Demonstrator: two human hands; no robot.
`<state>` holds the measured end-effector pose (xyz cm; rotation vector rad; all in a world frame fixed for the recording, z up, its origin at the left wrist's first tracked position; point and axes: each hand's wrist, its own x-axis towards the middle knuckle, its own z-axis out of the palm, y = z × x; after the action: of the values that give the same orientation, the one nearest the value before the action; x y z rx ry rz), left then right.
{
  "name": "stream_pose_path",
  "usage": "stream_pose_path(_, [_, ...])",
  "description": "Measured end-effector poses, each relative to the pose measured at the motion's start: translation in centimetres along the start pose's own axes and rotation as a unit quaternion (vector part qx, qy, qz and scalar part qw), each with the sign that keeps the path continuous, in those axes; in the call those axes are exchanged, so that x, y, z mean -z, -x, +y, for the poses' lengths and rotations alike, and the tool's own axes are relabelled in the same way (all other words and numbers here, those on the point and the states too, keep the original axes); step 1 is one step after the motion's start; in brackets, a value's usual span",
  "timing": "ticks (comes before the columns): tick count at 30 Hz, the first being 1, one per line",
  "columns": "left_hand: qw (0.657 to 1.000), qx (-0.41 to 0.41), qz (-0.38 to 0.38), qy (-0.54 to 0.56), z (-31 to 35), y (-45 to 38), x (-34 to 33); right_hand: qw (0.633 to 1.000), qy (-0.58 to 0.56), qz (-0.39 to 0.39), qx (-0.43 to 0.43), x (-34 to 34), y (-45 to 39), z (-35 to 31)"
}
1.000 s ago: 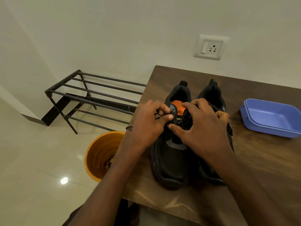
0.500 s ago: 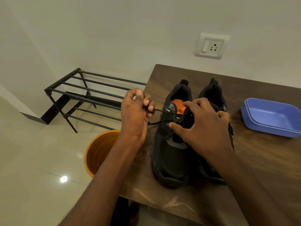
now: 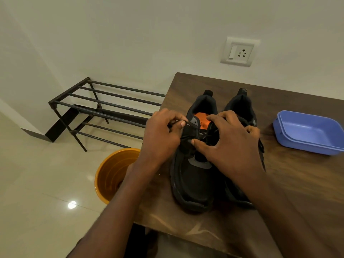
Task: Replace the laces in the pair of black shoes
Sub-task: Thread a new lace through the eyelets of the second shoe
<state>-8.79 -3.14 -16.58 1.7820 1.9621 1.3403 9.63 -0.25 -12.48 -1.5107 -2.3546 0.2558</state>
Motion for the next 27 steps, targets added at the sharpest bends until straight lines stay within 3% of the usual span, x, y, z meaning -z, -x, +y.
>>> stream_pose_path(8, [0.99,0.102,0.042,0.086,0.4,0.1,-0.1,1.0,0.006,-0.005,-0.009,0.2,0.4,-1.1])
stream_pose_path(19, [0.994,0.077,-0.06,0.039,0.2,0.3,0.1,0.999,0.025,0.021,0.038,-0.3,1.1,-1.9])
stream_pose_path(22, [0.995,0.083,-0.053,0.028,-0.2,0.2,0.4,0.995,0.065,0.009,0.08,-0.6,1.5,-2.7])
stream_pose_path(27, [0.996,0.084,-0.027,-0.012,-0.3,0.4,0.5,0.995,0.063,-0.027,0.075,-1.3,1.6,-3.4])
